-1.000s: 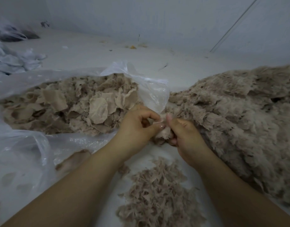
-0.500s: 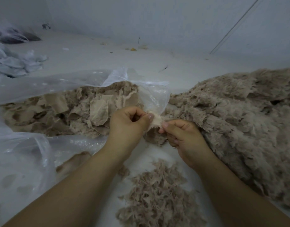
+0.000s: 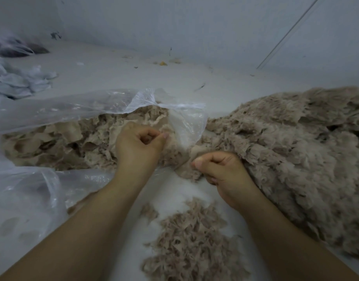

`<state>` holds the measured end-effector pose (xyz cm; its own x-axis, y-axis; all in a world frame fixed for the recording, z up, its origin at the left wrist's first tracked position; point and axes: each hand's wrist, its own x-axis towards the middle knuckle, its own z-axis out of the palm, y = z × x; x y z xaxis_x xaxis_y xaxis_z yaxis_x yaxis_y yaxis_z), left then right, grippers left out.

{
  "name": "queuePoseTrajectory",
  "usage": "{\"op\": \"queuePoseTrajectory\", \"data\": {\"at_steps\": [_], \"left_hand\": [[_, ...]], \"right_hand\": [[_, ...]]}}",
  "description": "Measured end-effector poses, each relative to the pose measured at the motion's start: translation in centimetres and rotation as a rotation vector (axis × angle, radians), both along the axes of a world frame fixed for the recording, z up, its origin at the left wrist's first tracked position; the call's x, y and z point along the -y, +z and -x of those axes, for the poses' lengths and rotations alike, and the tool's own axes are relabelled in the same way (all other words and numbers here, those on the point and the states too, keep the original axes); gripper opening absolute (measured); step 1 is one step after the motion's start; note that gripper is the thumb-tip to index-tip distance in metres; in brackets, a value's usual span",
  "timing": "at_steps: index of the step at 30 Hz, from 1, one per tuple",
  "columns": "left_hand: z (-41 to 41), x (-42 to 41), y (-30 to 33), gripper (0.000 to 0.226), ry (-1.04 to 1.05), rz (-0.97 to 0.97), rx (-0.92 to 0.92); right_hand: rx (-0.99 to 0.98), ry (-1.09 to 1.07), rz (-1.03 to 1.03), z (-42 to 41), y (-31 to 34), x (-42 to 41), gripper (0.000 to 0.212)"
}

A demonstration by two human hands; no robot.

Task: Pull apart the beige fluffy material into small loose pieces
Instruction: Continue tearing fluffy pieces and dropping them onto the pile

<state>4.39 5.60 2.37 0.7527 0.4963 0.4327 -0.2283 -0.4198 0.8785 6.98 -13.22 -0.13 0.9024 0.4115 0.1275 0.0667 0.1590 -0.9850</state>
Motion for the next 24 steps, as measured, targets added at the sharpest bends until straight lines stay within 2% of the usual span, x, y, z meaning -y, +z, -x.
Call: {"op": "queuePoseTrajectory", "data": {"at_steps": [2,4,5,7,8,10,12,14,16,18,20,24], "left_hand": [[-0.1,-0.2,0.3,0.020,0.029,-0.075,-0.036],[-0.3,-0.2,0.9,0.024,0.047,-0.115,-0.040],[-0.4,-0.1,1.2,0.019,0.058,-0.158,-0.034],[-1.0,-0.3,1.7,0.008,0.109,-0.352,-0.048],[-1.4,-0.3,1.8,0.012,0.122,-0.485,-0.088],[-1.8,-0.2,1.8,0.019,0.132,-0.738,-0.285],[-1.8,0.2,1.7,0.030,0.146,-0.864,-0.444],[-1.5,0.6,1.5,0.045,0.149,-0.887,-0.454],[-1.3,1.1,1.5,0.046,0.132,-0.917,-0.380],[-1.1,1.7,1.8,0.036,0.084,-0.976,-0.318],[-1.3,2.5,1.8,0.013,0.028,-0.924,-0.267],[-1.8,4.2,0.8,0.048,-0.210,-0.642,-0.445]], "right_hand": [[0.056,0.068,0.040,0.3,-0.1,0.0,0.024],[0.112,0.130,0.099,0.6,0.0,0.0,0.018],[0.145,0.151,0.135,0.7,0.0,0.0,0.013],[0.182,0.175,0.202,0.8,-0.1,0.1,0.015],[0.182,0.172,0.217,0.8,-0.1,0.1,0.016],[0.180,0.147,0.196,1.0,0.0,0.1,0.016],[0.154,0.106,0.141,1.0,0.2,0.1,0.015],[0.066,0.049,0.076,0.8,0.4,0.1,0.018],[-0.087,-0.003,-0.037,0.3,0.5,0.2,0.036],[-0.237,-0.025,-0.180,-0.1,0.7,0.4,0.051],[-0.285,-0.035,-0.254,-0.2,0.7,0.5,0.054],[-0.294,-0.051,-0.252,-0.1,0.6,0.4,0.059]]}}
